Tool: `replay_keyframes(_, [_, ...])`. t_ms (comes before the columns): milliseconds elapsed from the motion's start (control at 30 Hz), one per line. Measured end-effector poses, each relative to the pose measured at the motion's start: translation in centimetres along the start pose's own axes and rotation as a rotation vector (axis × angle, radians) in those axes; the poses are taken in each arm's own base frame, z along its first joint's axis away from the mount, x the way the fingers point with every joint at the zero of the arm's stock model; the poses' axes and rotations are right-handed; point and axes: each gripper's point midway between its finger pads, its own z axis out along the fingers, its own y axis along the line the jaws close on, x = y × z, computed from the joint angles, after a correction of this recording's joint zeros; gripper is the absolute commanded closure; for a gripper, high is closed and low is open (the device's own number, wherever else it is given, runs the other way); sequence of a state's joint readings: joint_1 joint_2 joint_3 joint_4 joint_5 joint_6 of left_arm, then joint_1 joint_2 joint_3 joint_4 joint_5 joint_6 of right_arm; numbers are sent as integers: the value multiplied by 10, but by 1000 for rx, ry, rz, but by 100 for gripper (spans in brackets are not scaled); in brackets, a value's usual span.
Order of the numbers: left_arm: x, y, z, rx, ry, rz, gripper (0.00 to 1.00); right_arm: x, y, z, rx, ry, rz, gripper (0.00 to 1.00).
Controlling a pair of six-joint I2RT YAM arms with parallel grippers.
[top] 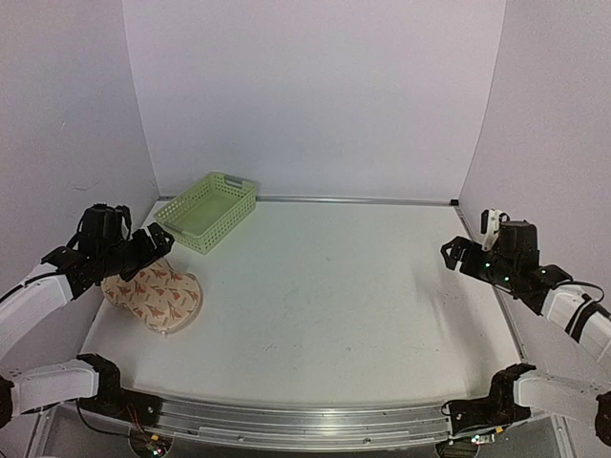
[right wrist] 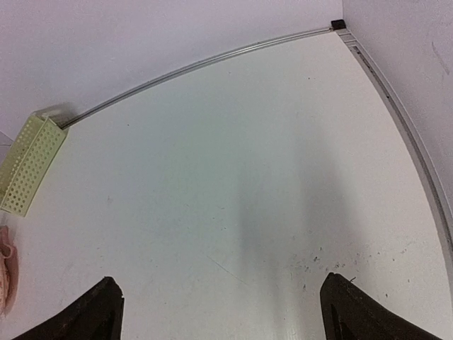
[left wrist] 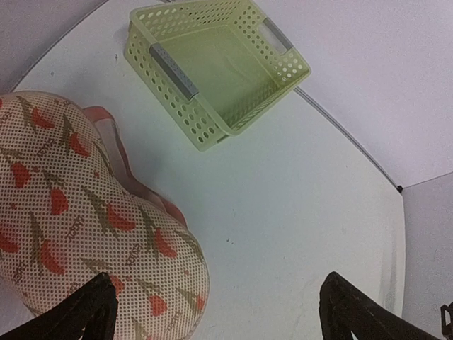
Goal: Unzip the laundry bag and remove the bra
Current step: Move the laundry bag to the center of the board.
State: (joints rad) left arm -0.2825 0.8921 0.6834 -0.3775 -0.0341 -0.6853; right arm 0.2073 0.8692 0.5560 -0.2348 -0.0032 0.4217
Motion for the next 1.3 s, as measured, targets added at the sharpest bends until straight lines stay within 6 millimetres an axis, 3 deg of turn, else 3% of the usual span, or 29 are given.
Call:
replay_keyframes(200, [6,13,-4,-72,24,-135,1,-23,24,-4,-76,-10,9,2])
replay_keyframes(467, [25,46,-12,-235,54,-315,3,-40,41,-8,-132,-18,9,2])
replay_keyframes(933, [52,89,-22,-449,64,-483,1,-33,45,0,-153,26,-10,2])
replay_keyframes(1300, [82,119,-5,-597,142,-456,3,-27,48,6,-170,59,-20,2])
